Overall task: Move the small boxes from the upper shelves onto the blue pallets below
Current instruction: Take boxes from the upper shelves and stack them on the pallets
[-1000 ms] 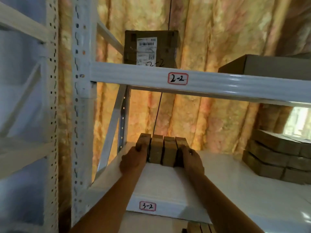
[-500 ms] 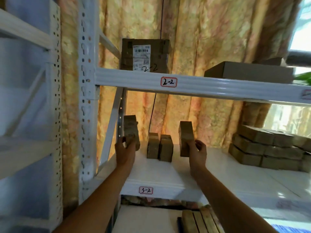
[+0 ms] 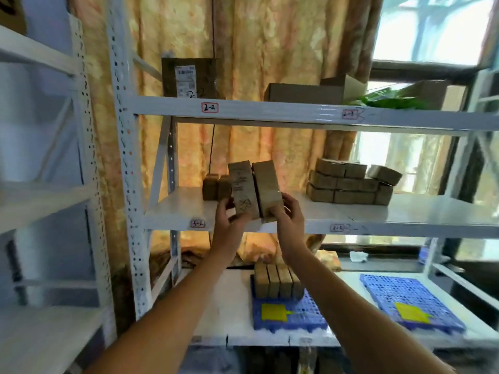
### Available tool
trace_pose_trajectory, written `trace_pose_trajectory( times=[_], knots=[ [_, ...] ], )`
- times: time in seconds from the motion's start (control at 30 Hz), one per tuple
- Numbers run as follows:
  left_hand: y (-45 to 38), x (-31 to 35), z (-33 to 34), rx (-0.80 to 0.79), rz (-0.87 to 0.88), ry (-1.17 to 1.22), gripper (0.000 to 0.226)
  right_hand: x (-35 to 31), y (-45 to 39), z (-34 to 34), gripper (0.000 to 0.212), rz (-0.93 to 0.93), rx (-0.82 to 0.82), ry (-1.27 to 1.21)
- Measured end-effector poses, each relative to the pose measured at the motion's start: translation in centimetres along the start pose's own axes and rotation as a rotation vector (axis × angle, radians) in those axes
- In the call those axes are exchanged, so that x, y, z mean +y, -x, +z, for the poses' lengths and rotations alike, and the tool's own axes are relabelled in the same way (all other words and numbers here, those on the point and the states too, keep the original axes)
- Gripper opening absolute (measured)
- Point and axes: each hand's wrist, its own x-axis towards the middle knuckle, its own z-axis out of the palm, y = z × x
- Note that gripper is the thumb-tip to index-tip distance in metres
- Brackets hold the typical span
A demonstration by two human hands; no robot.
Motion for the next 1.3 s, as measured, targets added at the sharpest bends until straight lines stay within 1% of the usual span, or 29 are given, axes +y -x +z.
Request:
trace_pose_trajectory(
  times=[0.17,0.27,0.4,0.53,0.63,0.73,0.83,0.9,1.0,1.13,1.3],
  knots=[
    [6.9,-1.1,3.3,-0.018,-0.016,-0.038,0.052,-1.2,4.8,-6.6,0.031,0.097,0.000,0.009],
    [9.1,-2.3,4.6,-0.072,-0.060,-0.077,0.049,-1.0,6.4,-10.0,0.027,0.194,0.018,0.036],
    [10.3,-3.7,6.0,-0.144,-0.123,-0.155,0.053,-0.5,7.3,-14.0,0.030,0.265,-0.018,0.058],
    [10.3,-6.9,6.5,-0.178,-0.204,-0.135,0.050,1.4,7.4,-16.2,0.031,0.351,-0.051,0.068],
    [10.5,-11.1,6.1,-0.200,-0.298,-0.147,0.047,5.0,7.6,-17.4,0.030,0.447,-0.064,0.119],
    [10.3,-16.5,5.3,-0.143,-0.436,-0.149,0.050,10.0,7.3,-18.2,0.032,0.578,-0.101,0.174],
    [9.4,-21.0,4.5,-0.134,-0.557,-0.193,0.043,15.1,6.3,-18.4,0.033,0.694,-0.115,0.224],
    [7.8,-24.0,4.1,-0.130,-0.604,-0.237,0.041,18.9,4.7,-18.2,0.032,0.733,-0.101,0.262],
    [3.9,-28.0,3.9,-0.092,-0.630,-0.319,0.045,24.3,1.1,-17.3,0.028,0.756,-0.076,0.290],
    [-1.8,-30.9,4.3,-0.091,-0.636,-0.370,0.039,28.7,-4.0,-15.5,0.023,0.757,-0.048,0.324],
    [-7.9,-33.8,5.1,-0.050,-0.600,-0.443,0.035,33.3,-9.5,-14.2,0.034,0.776,0.004,0.373]
  ],
)
